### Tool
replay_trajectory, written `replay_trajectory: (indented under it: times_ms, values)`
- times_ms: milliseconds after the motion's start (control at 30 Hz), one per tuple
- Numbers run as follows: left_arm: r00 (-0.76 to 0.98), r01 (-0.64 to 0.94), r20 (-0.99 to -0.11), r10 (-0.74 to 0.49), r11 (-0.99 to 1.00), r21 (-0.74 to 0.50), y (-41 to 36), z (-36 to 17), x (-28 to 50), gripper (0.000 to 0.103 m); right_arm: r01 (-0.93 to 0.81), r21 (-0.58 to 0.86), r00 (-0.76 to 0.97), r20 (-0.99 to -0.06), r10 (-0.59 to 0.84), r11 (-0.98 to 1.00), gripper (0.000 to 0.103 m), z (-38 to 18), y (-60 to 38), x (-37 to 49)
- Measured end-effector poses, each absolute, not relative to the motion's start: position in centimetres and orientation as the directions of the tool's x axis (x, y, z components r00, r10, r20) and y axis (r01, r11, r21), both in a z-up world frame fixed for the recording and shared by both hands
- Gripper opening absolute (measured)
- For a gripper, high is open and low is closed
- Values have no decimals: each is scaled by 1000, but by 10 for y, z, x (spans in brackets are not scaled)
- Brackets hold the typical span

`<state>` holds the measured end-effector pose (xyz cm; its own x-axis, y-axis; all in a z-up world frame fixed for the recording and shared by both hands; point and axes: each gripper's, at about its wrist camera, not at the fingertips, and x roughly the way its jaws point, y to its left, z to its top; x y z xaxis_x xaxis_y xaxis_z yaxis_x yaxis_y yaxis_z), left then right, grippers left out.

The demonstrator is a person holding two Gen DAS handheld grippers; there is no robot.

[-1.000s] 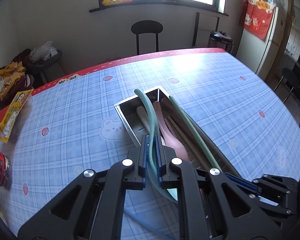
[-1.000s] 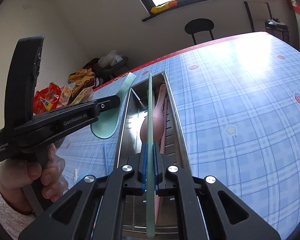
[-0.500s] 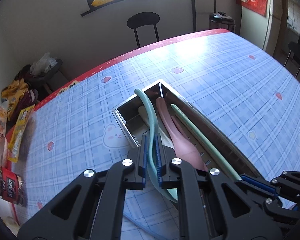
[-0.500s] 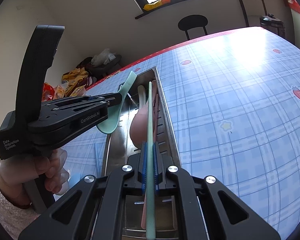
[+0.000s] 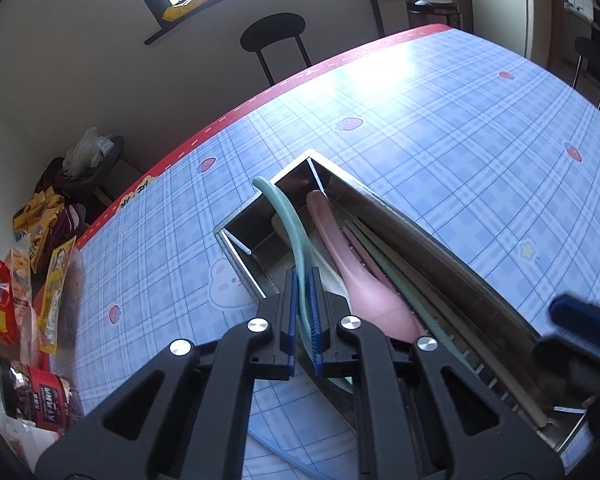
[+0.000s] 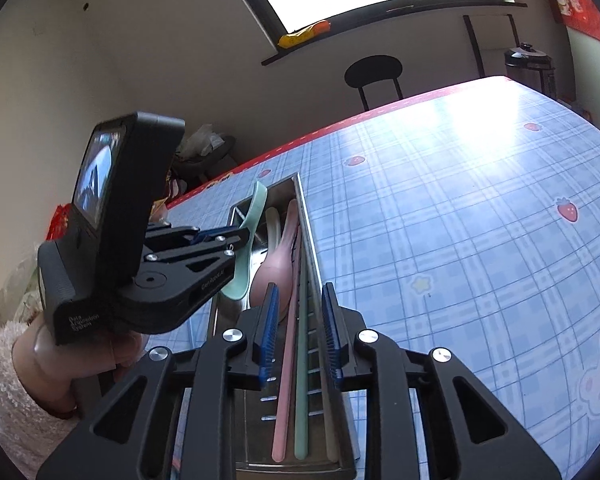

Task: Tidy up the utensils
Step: 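Carry the green spoon and green chopstick into the steel tray with both tools, then open both tools to release the utensils in the tray and withdraw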

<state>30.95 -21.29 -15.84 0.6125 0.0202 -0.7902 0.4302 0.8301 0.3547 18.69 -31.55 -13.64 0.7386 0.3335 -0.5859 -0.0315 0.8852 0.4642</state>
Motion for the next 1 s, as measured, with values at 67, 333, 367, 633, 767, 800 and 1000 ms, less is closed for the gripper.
replay_trajectory:
  times_ms: [67, 333, 367, 633, 767, 800, 1000]
  values:
    - [618, 441, -785, 48, 806, 396, -219, -163, 310, 10, -1, 484, 751, -577, 320, 875, 22, -135, -328, 187]
    - [575, 480, -818, 10, 806, 347, -225, -168, 314, 14, 58, 533, 768, -564, 303, 844, 22, -136, -352, 186]
    - [562, 486, -827, -17, 816, 313, -224, -166, 314, 14, 57, 535, 769, -562, 304, 843, 22, -136, -353, 186]
    - [516, 443, -836, -186, 893, 75, -198, -140, 325, 37, 49, 534, 763, -565, 313, 844, 22, -135, -354, 182]
    - [563, 424, -793, -234, 905, 35, -176, -114, 314, 52, 27, 530, 759, -562, 328, 848, 27, -135, -347, 183]
    - [577, 420, -778, -248, 907, 22, -167, -107, 307, 57, 16, 524, 760, -559, 330, 851, 31, -134, -345, 183]
    - [669, 357, -695, -265, 934, -13, -105, -71, 256, 74, -71, 491, 761, -536, 365, 868, 47, -129, -325, 179]
